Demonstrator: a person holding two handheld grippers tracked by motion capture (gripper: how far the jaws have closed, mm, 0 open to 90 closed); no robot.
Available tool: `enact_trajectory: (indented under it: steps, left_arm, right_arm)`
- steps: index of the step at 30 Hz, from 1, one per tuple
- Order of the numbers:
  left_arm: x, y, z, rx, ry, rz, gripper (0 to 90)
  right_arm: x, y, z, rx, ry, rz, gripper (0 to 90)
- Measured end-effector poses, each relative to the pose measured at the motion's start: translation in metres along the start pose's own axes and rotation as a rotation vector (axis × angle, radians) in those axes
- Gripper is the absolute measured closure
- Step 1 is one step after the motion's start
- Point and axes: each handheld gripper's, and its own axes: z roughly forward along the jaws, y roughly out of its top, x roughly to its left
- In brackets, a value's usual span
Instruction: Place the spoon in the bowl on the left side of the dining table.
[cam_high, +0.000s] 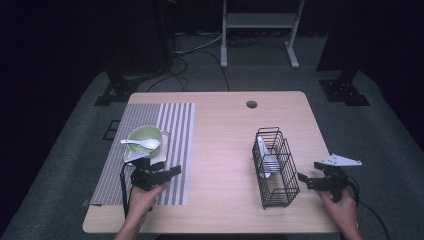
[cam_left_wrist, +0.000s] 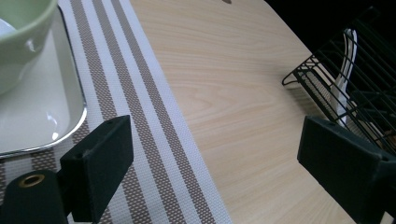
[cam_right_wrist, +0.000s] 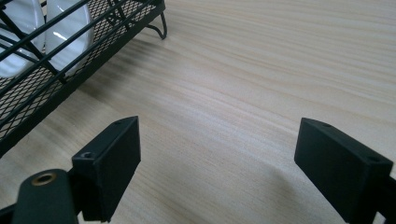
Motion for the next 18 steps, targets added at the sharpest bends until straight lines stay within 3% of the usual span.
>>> enact_trajectory:
  steps: [18]
  left_arm:
    - [-0.017,-0.01,0.014,0.047,-0.035,0.033,9.6]
  right_arm:
    - [0.0,0.0,0.0,0.002,0.001,0.0,13.4]
